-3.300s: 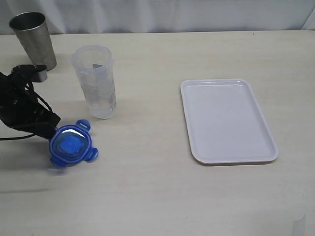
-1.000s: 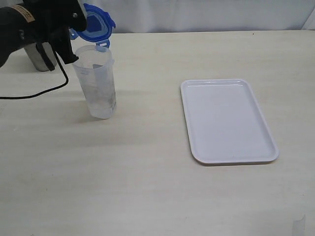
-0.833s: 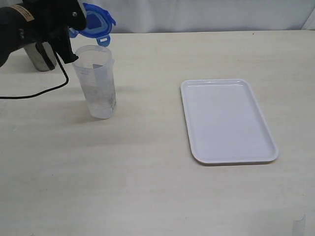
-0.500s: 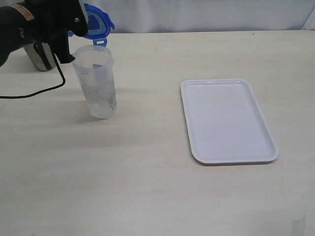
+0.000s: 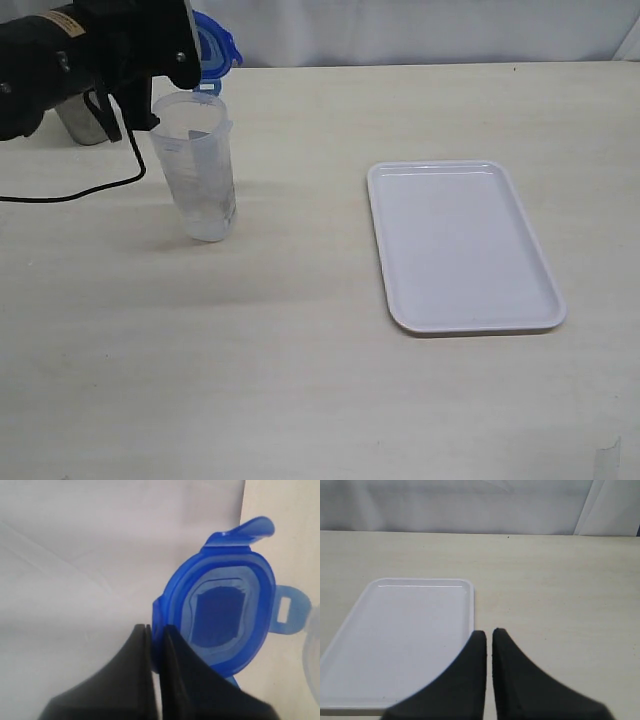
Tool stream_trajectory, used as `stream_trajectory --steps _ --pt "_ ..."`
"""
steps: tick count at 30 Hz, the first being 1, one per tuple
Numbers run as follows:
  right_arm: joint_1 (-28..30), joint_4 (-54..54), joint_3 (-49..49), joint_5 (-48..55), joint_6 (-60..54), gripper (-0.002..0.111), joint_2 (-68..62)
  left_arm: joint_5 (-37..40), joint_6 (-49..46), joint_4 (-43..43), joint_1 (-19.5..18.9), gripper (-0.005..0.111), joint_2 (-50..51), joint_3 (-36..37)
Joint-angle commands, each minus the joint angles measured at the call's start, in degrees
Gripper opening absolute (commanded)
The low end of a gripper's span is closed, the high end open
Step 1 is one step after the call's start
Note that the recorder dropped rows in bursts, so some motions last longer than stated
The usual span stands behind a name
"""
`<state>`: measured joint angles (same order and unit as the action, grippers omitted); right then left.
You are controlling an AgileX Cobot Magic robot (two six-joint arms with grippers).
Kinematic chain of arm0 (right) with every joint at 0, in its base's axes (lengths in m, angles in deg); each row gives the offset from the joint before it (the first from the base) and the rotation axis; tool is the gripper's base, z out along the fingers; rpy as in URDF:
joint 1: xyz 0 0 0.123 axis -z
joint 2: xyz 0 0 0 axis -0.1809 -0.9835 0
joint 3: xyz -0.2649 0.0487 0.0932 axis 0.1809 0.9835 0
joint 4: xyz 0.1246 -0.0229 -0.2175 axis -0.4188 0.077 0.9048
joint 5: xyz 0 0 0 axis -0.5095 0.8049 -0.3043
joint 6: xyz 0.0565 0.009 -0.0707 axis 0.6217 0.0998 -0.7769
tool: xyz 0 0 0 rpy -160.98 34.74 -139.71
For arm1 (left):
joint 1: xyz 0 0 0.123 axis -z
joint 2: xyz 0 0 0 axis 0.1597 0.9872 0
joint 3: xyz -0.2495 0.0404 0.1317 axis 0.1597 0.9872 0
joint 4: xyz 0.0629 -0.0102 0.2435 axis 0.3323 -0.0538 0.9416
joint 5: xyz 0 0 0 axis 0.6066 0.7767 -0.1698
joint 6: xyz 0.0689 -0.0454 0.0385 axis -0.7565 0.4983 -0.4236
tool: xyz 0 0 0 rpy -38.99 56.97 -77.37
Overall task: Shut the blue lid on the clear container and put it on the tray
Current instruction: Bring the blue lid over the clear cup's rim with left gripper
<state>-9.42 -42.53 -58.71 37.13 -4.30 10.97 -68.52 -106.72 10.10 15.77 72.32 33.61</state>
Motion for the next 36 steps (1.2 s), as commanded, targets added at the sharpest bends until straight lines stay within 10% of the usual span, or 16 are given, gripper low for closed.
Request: stream_trajectory --steps 1,36 --pt "0.2 0.2 0.2 -0.2 -0.2 0.004 0.3 -1.4 -4.2 -4.0 0.4 0.0 -2.1 0.0" --pt "0.2 0.1 0.2 -0.2 -0.2 0.004 0.3 -5.1 -9.6 -11.9 1.8 0.0 -2.9 4.0"
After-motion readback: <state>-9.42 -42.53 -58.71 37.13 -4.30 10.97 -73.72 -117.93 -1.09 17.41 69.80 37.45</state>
